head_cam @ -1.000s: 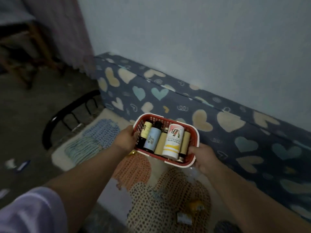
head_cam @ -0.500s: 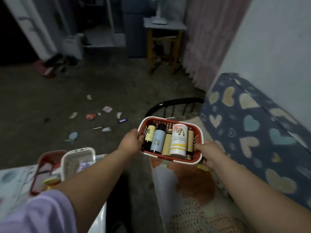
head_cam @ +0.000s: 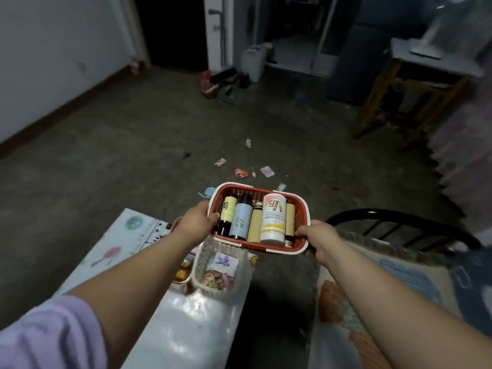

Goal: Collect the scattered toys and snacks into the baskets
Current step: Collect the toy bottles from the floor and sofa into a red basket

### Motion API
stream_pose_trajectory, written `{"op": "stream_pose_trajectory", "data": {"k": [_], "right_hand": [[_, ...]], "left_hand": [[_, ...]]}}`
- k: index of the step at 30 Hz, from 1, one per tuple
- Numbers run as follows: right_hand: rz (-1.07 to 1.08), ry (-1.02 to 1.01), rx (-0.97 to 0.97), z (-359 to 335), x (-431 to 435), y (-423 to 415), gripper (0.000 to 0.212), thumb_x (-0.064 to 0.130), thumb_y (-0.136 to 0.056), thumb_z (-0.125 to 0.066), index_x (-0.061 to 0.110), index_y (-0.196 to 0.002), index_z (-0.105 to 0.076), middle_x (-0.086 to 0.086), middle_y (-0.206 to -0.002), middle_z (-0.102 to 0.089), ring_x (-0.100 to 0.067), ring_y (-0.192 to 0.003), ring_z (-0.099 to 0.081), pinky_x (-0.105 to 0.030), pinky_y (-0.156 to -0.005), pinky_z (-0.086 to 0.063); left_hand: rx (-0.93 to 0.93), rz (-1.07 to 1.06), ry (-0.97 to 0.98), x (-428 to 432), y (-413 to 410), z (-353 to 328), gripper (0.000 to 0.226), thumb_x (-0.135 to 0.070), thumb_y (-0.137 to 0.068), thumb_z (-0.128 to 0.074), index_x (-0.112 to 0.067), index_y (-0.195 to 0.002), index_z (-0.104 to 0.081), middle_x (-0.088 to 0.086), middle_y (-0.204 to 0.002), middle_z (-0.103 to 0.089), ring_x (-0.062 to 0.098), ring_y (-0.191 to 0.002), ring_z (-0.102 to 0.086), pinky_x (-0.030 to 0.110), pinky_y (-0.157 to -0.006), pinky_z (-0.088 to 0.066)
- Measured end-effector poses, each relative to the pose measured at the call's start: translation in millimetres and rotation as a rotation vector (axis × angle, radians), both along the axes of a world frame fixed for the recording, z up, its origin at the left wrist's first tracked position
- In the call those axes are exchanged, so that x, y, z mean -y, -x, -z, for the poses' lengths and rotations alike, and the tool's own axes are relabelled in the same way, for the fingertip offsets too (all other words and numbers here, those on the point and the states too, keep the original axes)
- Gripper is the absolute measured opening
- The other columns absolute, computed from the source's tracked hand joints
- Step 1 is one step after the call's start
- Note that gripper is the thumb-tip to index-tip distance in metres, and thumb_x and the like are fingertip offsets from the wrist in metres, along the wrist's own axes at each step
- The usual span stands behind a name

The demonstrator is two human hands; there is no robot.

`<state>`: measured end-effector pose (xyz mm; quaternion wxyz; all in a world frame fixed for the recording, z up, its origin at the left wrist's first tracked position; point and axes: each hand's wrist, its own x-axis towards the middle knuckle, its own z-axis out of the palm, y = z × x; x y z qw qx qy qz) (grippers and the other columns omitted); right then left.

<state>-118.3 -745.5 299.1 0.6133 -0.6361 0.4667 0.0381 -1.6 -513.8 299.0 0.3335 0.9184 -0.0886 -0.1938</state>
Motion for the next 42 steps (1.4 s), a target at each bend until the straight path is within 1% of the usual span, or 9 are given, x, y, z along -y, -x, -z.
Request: {"op": "stream_pose_trajectory", "data": {"k": [3, 8, 11, 14, 18, 27, 34, 37, 42], "right_hand": [[-0.111, 0.033, -0.027, 7, -24, -50, 0.016, -0.003, -0.081, -0.055, 0.011, -0.074, -0.051, -0.011, -0.058, -0.055, -0.021, -0.041, -0.051, -0.021, -0.041, -0.035], [-0.276, 0.018, -0.033, 36, -83, -137, 0.024, -0.004, -0.08, -0.058, 0.014, -0.07, -0.046, -0.01, -0.057, -0.051, -0.02, -0.042, -0.045, -0.017, -0.036, -0.027], [-0.336, -0.002, -0.003, 55, -118, -180, 0.025, -0.002, -0.083, -0.058, 0.015, -0.07, -0.047, -0.009, -0.06, -0.054, -0.019, -0.041, -0.049, -0.018, -0.041, -0.03], [-0.399, -0.035, 0.05, 76, -157, -223, 0.029, -0.006, -0.086, -0.056, 0.014, -0.068, -0.045, -0.009, -0.061, -0.053, -0.009, -0.031, -0.05, -0.012, -0.029, -0.031], [-0.496, -0.068, 0.079, 104, -204, -279, 0.028, -0.005, -0.088, -0.055, 0.015, -0.07, -0.049, -0.006, -0.065, -0.056, -0.015, -0.046, -0.055, -0.016, -0.032, -0.042], [-0.702, -0.083, 0.051, 192, -270, -384, 0.024, 0.001, -0.09, -0.057, 0.017, -0.073, -0.052, -0.01, -0.075, -0.06, -0.021, -0.062, -0.055, -0.037, -0.062, -0.05], [-0.811, -0.136, -0.075, 267, -293, -404, 0.031, -0.014, -0.086, -0.04, 0.011, -0.088, -0.059, -0.007, -0.073, -0.059, -0.018, -0.06, -0.056, -0.017, -0.037, -0.047], [-0.823, -0.164, -0.114, 294, -297, -401, 0.037, -0.016, -0.086, -0.037, 0.004, -0.108, -0.058, -0.008, -0.074, -0.059, -0.019, -0.061, -0.055, -0.016, -0.035, -0.046], [-0.885, -0.192, -0.169, 316, -298, -394, 0.038, -0.017, -0.085, -0.035, 0.007, -0.103, -0.058, -0.009, -0.075, -0.06, -0.02, -0.063, -0.057, -0.016, -0.035, -0.044]], "left_hand": [[-0.06, -0.108, 0.059, -35, -33, 7, 0.026, -0.025, -0.093, -0.055, -0.009, -0.113, -0.056, 0.014, -0.108, -0.066, 0.031, -0.097, -0.062, 0.035, -0.083, -0.051], [-0.139, -0.359, 0.153, -107, -80, 29, 0.021, -0.021, -0.092, -0.056, -0.011, -0.11, -0.057, 0.014, -0.1, -0.067, 0.031, -0.086, -0.065, 0.042, -0.079, -0.056], [-0.196, -0.509, 0.227, -143, -94, 43, 0.017, -0.015, -0.093, -0.056, -0.009, -0.108, -0.057, 0.019, -0.103, -0.065, 0.035, -0.09, -0.065, 0.044, -0.077, -0.057], [-0.213, -0.66, 0.267, -179, -106, 60, 0.011, -0.013, -0.093, -0.055, -0.01, -0.104, -0.056, 0.022, -0.105, -0.064, 0.038, -0.093, -0.064, 0.046, -0.075, -0.056], [-0.214, -0.851, 0.316, -218, -125, 87, 0.013, -0.015, -0.093, -0.056, -0.014, -0.106, -0.057, 0.018, -0.105, -0.064, 0.036, -0.092, -0.065, 0.048, -0.076, -0.058], [-0.215, -1.214, 0.458, -251, -154, 178, 0.008, -0.011, -0.092, -0.056, -0.016, -0.098, -0.054, 0.02, -0.106, -0.063, 0.038, -0.095, -0.064, 0.054, -0.081, -0.055], [-0.32, -1.397, 0.532, -246, -140, 269, 0.016, -0.006, -0.093, -0.052, -0.02, -0.1, -0.053, 0.013, -0.108, -0.063, 0.033, -0.098, -0.062, 0.051, -0.086, -0.054], [-0.353, -1.437, 0.522, -246, -133, 300, 0.016, -0.007, -0.093, -0.052, -0.022, -0.097, -0.052, 0.012, -0.108, -0.062, 0.034, -0.101, -0.061, 0.052, -0.088, -0.053], [-0.419, -1.398, 0.515, -247, -124, 336, 0.022, -0.004, -0.091, -0.052, -0.015, -0.11, -0.054, 0.015, -0.112, -0.064, 0.033, -0.101, -0.062, 0.053, -0.091, -0.052]]}}
